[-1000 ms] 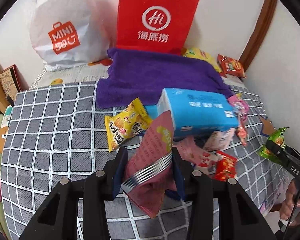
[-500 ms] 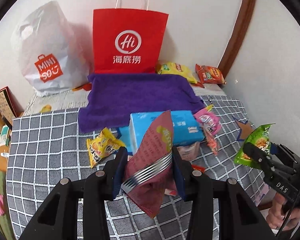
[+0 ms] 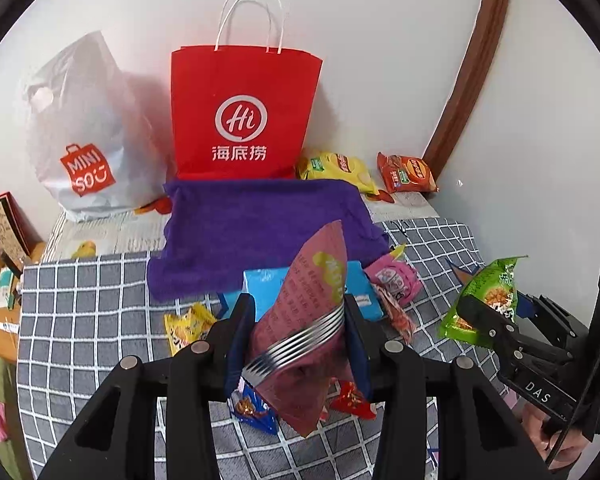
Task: Organize snacks
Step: 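Lift both bags and carry them toward the purple towel, then lower both bags onto the purple towel and open both grippers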
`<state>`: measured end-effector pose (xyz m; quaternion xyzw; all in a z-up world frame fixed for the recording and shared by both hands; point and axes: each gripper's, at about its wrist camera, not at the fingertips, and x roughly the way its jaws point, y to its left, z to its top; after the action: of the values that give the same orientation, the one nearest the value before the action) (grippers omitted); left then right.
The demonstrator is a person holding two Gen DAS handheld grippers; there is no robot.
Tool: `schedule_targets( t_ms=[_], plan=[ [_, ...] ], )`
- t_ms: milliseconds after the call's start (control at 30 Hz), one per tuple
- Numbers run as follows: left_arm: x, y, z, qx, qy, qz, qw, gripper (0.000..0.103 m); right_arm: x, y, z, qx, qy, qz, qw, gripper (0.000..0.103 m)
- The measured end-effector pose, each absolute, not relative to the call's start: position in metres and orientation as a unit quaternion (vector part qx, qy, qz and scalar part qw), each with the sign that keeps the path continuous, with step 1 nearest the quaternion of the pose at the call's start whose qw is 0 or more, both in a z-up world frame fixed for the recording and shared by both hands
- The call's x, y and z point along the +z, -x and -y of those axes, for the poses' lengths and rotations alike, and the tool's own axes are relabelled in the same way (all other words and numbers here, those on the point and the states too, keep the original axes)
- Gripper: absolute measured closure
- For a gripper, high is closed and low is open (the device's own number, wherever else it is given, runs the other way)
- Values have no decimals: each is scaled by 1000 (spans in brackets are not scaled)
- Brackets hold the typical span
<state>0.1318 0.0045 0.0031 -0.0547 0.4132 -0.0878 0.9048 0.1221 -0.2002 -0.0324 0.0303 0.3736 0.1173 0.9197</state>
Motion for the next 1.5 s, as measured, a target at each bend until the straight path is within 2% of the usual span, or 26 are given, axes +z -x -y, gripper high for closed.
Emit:
schedule_targets(
  t_ms=[833, 1500],
  plan=[
    [-14, -249, -37, -66, 67, -414, 905, 62, -49, -260, 196, 112, -9, -385, 916, 46],
    [-85, -341, -56, -35, 70, -468, 880, 62, -103, -366, 163, 141, 20, -431, 891, 46]
  ],
)
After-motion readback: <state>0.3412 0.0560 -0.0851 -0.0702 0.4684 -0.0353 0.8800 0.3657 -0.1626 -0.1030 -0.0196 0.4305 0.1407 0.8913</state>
